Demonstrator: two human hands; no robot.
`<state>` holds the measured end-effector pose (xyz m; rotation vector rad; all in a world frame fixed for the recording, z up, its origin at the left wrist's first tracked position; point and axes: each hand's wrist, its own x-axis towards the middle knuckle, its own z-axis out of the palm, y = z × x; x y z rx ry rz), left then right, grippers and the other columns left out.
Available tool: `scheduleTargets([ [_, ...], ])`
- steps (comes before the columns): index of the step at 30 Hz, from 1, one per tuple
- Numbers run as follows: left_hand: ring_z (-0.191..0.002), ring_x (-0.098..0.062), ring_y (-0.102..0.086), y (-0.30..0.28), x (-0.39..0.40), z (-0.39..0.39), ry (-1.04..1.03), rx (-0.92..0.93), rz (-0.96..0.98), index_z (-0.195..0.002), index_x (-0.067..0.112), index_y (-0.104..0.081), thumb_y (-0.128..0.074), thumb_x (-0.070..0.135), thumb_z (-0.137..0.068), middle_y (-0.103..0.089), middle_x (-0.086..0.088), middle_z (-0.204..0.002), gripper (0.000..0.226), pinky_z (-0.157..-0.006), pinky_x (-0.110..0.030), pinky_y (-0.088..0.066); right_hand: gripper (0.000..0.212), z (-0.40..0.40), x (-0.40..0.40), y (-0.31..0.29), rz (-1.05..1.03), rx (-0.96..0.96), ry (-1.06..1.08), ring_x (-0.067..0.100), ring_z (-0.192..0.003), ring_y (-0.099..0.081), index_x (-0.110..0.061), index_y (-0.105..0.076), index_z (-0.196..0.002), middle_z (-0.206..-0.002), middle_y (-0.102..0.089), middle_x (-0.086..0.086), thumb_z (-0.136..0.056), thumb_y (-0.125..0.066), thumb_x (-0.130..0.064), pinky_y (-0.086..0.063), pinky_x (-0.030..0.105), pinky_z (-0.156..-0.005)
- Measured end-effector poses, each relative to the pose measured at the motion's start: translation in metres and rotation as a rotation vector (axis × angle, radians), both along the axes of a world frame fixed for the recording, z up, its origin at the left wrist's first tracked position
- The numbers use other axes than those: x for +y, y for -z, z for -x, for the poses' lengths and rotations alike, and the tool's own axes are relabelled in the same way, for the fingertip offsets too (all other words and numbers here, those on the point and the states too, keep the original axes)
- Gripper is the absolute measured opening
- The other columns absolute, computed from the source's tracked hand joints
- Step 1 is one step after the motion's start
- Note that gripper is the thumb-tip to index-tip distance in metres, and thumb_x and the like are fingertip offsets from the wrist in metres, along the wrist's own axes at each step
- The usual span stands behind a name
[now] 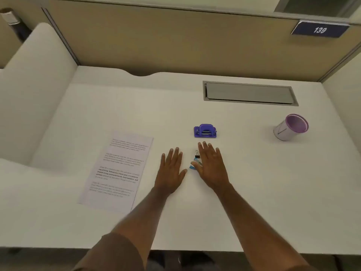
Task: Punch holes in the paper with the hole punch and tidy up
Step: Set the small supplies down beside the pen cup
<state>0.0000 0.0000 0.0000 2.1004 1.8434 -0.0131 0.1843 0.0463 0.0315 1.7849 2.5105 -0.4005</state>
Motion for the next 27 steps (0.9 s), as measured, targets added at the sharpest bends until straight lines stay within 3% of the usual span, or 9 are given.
scheduleTargets([
  [7, -0.158, -0.028, -0.002, 0.013, -0.005, 0.000, -0.001, 0.019, -0.131, -0.162, 0.011, -0.014, -0.020, 0.052, -0.104, -0.005, -0.009, -0.171, 0.071, -0.128, -0.055, -0.008, 0.075, 0.003, -0.015, 0.022, -0.068, -0.031, -0.031, 0.025, -0.157, -0.007, -0.023, -0.014, -0.161, -0.169, -0.009, 0.006, -0.100, -0.027, -0.064, -0.005, 0.049, -0.127],
  [12, -0.159, -0.028, -0.003, 0.019, -0.005, 0.001, -0.003, 0.020, -0.140, -0.162, 0.012, -0.014, -0.017, 0.055, -0.104, -0.006, -0.008, -0.171, 0.072, -0.128, -0.054, -0.009, 0.075, 0.005, -0.016, 0.037, -0.058, -0.094, -0.034, 0.028, -0.157, -0.002, -0.024, -0.009, -0.161, -0.170, -0.003, 0.008, -0.099, -0.020, -0.066, -0.002, 0.051, -0.126],
  [22, -0.159, -0.027, -0.005, 0.026, -0.005, 0.003, 0.005, 0.007, -0.180, -0.162, 0.013, -0.014, -0.023, 0.050, -0.104, -0.007, -0.007, -0.172, 0.070, -0.127, -0.055, -0.013, 0.070, -0.003, -0.016, 0.046, -0.109, 0.031, -0.011, 0.028, -0.155, -0.013, -0.015, -0.030, -0.157, -0.167, -0.019, 0.009, -0.101, -0.034, -0.056, -0.019, 0.052, -0.124],
  [27, -0.159, -0.026, -0.004, 0.027, -0.005, 0.003, -0.002, 0.000, -0.188, -0.162, 0.013, -0.013, -0.023, 0.050, -0.103, -0.006, -0.006, -0.172, 0.070, -0.127, -0.055, -0.012, 0.067, -0.031, -0.008, 0.045, -0.106, 0.094, 0.011, 0.026, -0.156, -0.012, -0.015, -0.034, -0.155, -0.167, -0.019, 0.007, -0.101, -0.043, -0.052, -0.018, 0.047, -0.125],
])
